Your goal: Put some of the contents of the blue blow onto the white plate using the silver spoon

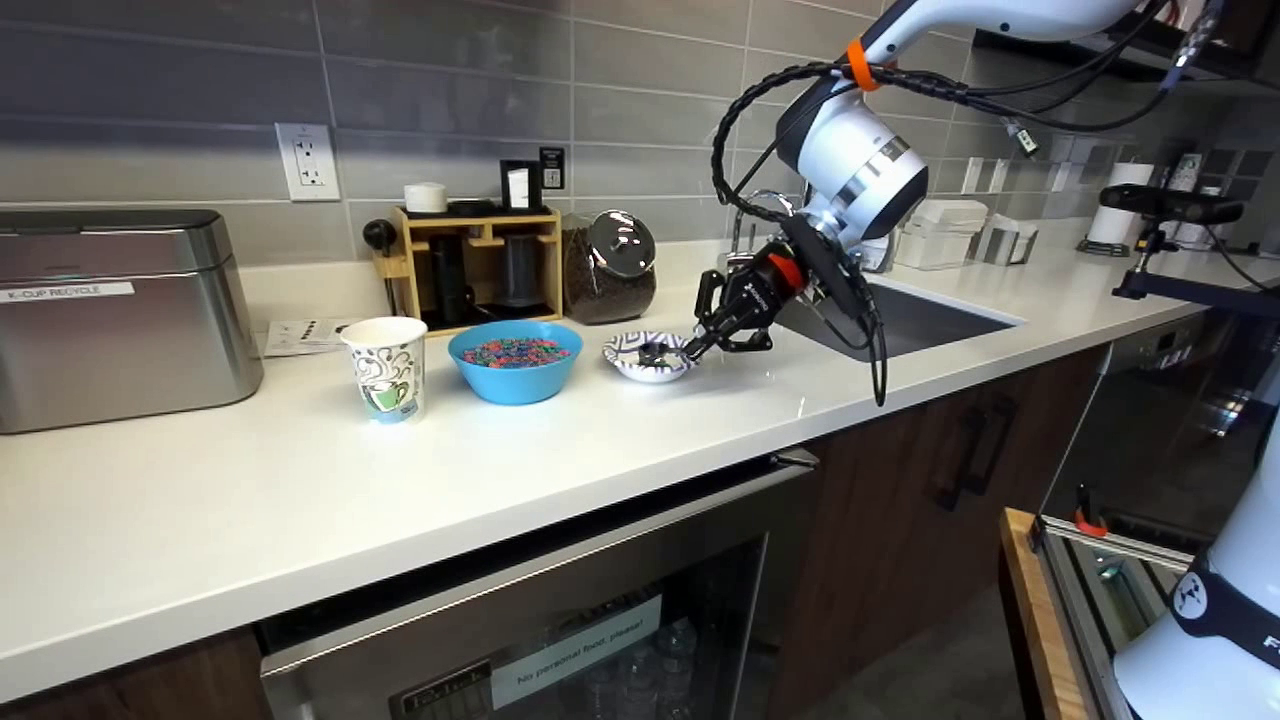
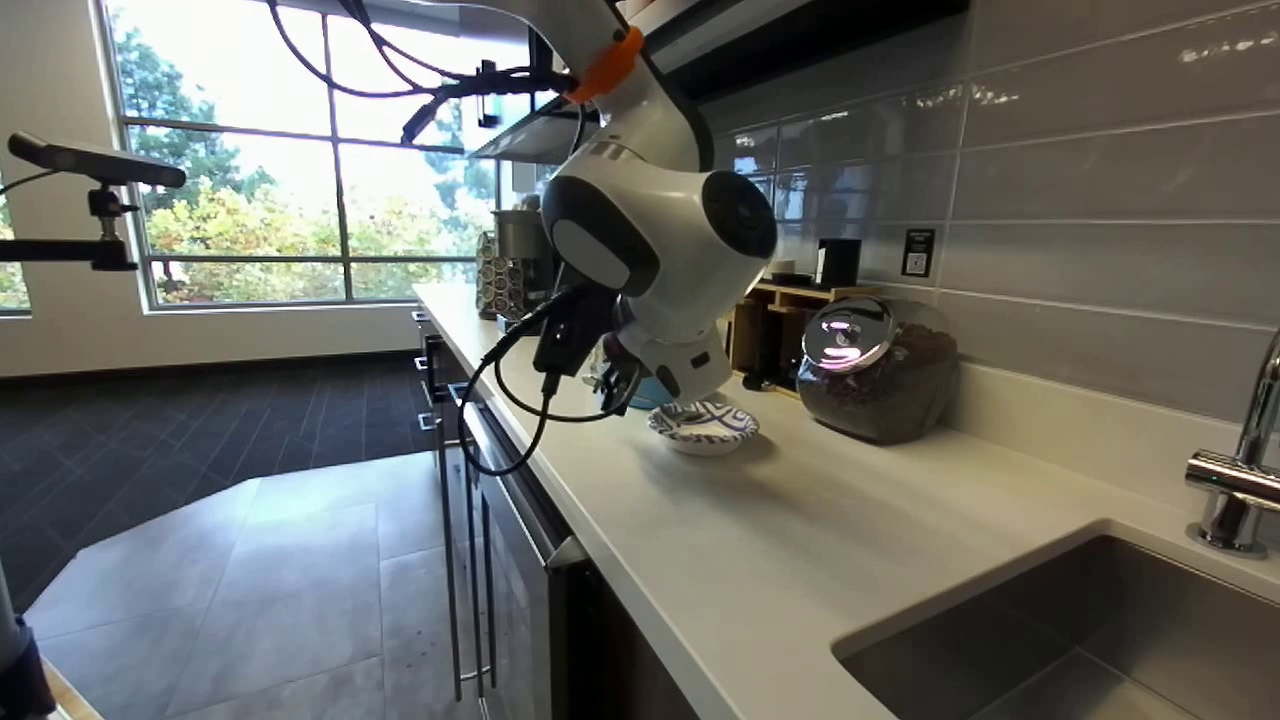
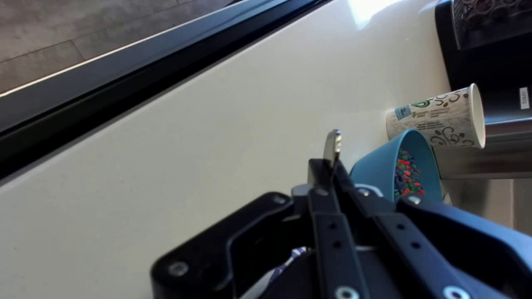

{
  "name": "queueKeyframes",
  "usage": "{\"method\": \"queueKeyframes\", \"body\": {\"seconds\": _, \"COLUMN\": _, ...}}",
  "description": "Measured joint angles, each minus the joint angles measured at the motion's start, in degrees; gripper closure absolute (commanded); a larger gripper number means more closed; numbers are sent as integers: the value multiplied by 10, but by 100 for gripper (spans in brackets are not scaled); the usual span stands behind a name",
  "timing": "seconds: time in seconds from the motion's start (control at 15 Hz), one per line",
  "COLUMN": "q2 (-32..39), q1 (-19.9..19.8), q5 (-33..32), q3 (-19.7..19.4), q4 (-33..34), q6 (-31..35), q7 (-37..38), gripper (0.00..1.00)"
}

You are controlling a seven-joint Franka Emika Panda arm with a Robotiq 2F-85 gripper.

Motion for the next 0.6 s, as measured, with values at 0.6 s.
{"method": "queueKeyframes", "body": {"seconds": 0.6, "q2": 30, "q1": -18, "q5": 70, "q3": -9, "q4": 0, "q6": -22, "q7": -97, "gripper": 99}}
